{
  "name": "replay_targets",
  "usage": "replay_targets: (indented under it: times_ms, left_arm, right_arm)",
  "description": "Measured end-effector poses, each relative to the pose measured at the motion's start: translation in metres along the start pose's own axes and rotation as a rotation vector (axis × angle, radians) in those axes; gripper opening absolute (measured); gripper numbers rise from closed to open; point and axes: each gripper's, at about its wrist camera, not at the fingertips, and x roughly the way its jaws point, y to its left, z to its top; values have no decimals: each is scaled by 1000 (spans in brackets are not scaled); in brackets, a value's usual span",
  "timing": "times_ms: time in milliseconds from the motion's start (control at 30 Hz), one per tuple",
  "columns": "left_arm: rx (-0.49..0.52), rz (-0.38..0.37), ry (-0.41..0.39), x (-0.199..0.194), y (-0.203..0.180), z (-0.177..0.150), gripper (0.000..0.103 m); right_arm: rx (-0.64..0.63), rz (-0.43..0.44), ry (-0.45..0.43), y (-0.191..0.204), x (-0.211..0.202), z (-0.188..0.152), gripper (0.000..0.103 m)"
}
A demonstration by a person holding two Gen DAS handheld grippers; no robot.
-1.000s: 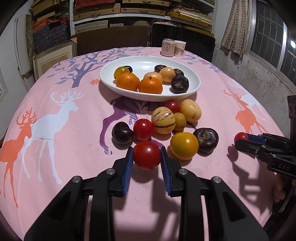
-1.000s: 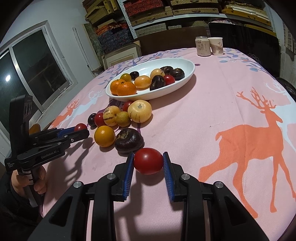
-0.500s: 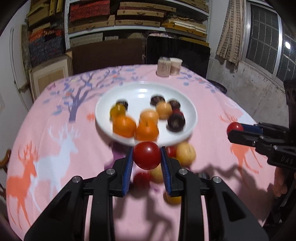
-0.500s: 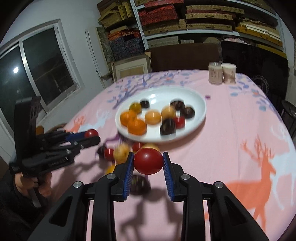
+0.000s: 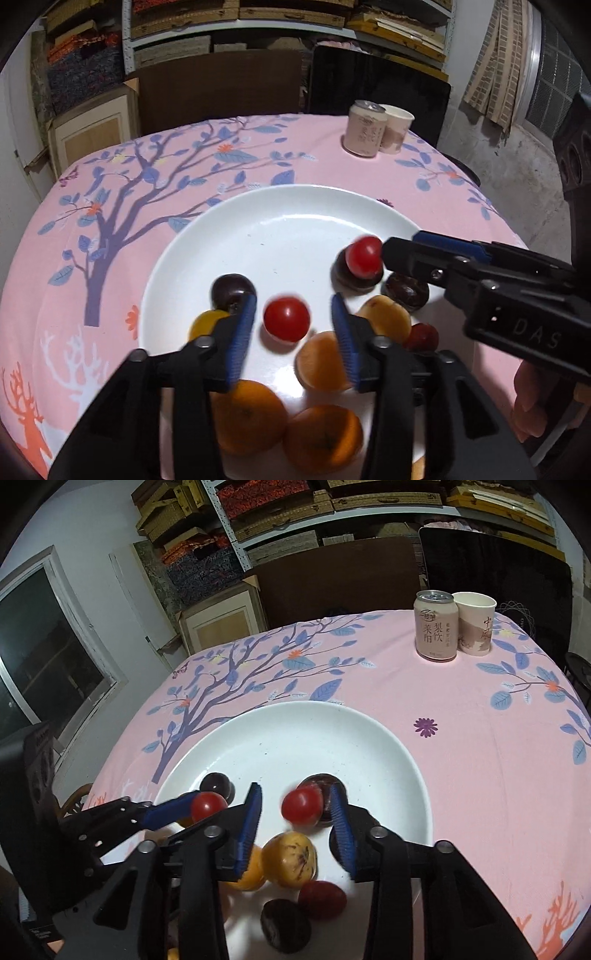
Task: Organize fruits
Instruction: 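Carry both red tomatoes onto the white plate and open both tools, then grasp a yellow-orange round fruit with the left tool while the right tool grasps a dark purple fruit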
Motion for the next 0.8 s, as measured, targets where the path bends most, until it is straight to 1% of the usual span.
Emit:
replay_targets:
  times_ms: [33,67,133,167,233,300,333,367,400,433,533,600,700,800]
  left_arm:
    - [-11,2,-18,-6,3,-2,59]
    - [-22,-3,-30,-13,6,-4,62]
    - [-41,-12,-51,-30,11,-11,72]
    - [-49,-15,-57,-38,12,-16,74]
    - [-73,-33,-65,-57,16,-30,84]
    - [-67,-24,-64,-74,17,-50,84]
    - [-56,-8,-57,-82,16,-61,84]
    - [-44,1,-56,-90,16,-76,84]
    - [-37,-1,-56,-98,16,-90,89]
    - [-33,0,-58,-105,17,-103,92]
    - [-18,21,-70,-123,17,-140,93]
    - [-6,10,-60,-128,14,-155,93]
    - [50,31,-59,-132,2,-172,93]
    - [114,62,-63,-134,-12,-187,93]
  right_arm:
    - [3,4,-4,0,-4,-2,41]
    - [3,7,-9,-1,-9,-5,41]
    - [0,13,-15,-1,-22,-12,41]
    - [-7,16,-19,1,-31,-19,41]
    - [-27,17,-23,4,-47,-33,42]
    - [-56,18,-25,11,-66,-54,45]
    - [-73,10,-29,14,-75,-63,48]
    - [-97,0,-37,19,-85,-77,54]
    - [-114,2,-42,22,-94,-90,55]
    - [-135,7,-45,26,-103,-106,57]
    - [-213,-5,-37,39,-114,-143,58]
    - [-277,-48,-26,50,-114,-165,58]
    - [-346,-80,-10,62,-109,-182,58]
    - [-361,-70,21,68,-104,-186,58]
